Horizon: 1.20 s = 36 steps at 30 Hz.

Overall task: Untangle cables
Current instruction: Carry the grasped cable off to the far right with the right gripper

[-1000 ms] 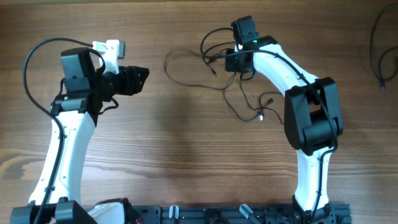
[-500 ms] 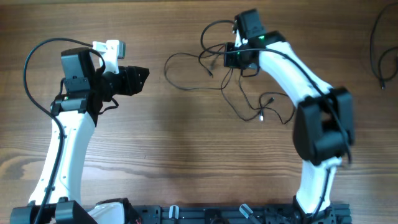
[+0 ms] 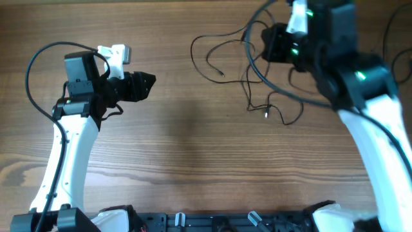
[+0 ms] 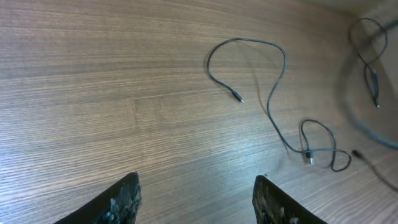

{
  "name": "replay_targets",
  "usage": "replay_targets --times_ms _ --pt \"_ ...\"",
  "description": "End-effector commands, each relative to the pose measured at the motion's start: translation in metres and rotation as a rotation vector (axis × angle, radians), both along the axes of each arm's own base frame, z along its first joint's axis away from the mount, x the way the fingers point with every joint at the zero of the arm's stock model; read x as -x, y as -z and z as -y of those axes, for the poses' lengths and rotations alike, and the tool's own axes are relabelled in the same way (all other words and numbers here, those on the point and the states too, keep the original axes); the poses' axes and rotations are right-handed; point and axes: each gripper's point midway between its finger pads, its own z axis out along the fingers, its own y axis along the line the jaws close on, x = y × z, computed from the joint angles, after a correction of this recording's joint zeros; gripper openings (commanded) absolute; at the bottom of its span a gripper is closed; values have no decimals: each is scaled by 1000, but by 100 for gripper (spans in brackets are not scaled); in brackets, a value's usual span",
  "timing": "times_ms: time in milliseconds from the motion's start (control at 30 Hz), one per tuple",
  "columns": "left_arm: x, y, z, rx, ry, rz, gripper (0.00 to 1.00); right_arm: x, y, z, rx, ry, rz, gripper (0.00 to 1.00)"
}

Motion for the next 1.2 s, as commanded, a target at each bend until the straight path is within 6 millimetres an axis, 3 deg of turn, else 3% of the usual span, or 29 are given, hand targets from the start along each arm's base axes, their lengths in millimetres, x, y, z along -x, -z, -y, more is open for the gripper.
replay_targets --times_ms 0,167,233,433,467,567,667,800,833,967,1033,1167 --pt "4 -6 6 20 39 22 60 35 -35 15 -4 16 48 5" --pt "5 -7 7 27 45 21 60 66 -29 60 153 166 -53 5" --pt "6 -8 10 39 55 23 60 69 -26 79 202 262 -71 4" --pt "6 -9 11 45 61 24 60 66 -33 110 265 434 -40 4" --pt "6 -9 11 45 61 24 60 65 -39 129 285 518 -21 5" --pt "6 -9 11 45 61 25 60 64 -43 158 288 616 -19 5" --pt "6 -9 11 45 61 25 60 69 -45 221 313 805 -38 4" --pt "6 -9 11 45 61 26 60 68 -45 278 293 938 -47 5" --pt "6 -9 11 45 61 26 60 64 -40 301 259 986 -59 5" --pt "6 -9 11 45 62 25 60 51 -19 357 251 1089 -107 5" --pt "7 -11 14 62 77 27 60 42 6 391 254 1140 -166 4" --pt "8 -11 16 69 83 29 60 29 49 439 205 1188 -247 4"
